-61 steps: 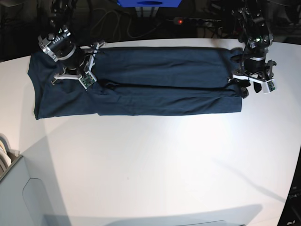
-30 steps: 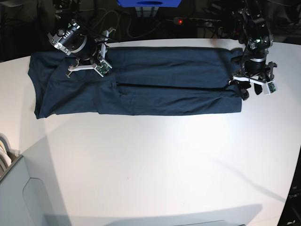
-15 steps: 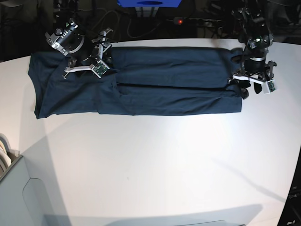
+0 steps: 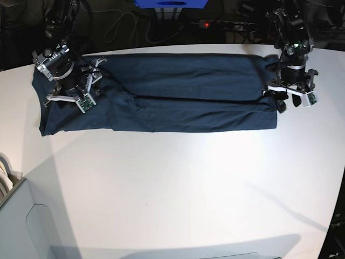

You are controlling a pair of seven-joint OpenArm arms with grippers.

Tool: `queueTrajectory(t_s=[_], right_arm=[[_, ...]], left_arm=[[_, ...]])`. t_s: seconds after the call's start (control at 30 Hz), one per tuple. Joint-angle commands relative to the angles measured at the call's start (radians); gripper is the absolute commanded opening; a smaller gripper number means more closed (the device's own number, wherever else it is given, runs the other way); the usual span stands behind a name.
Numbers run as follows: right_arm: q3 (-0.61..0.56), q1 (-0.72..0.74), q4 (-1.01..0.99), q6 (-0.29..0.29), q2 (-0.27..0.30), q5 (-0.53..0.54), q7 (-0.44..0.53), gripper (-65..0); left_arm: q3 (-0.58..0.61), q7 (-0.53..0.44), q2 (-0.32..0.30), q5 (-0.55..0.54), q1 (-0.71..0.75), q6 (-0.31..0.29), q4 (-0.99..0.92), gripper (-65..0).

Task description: Fold the T-shirt properly

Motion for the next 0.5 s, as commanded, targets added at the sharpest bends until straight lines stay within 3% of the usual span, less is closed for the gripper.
queueTrajectory(t_s=[0.0,0.33,0.47], right_arm=[[0.004,-0.005,0.015,0.014,0.010,0.011,0.017,-29.4],[0.013,0.021,0.008,0.014,0.012,0.011,0.019,-29.6],[0.008,0.056,-0.089,0.014,0.012,0.009,0.028,-29.6]], left_arm=[[-0.002,-0.024,-0.007,-0.005,-0.003,0.000,0.022,-33.5],[-0.002,-0.023,-0.007,-0.002,-0.009,0.000,0.022,-33.5],[-0.002,-0.023,-0.007,-0.002,-0.009,0.000,0.022,-33.5]])
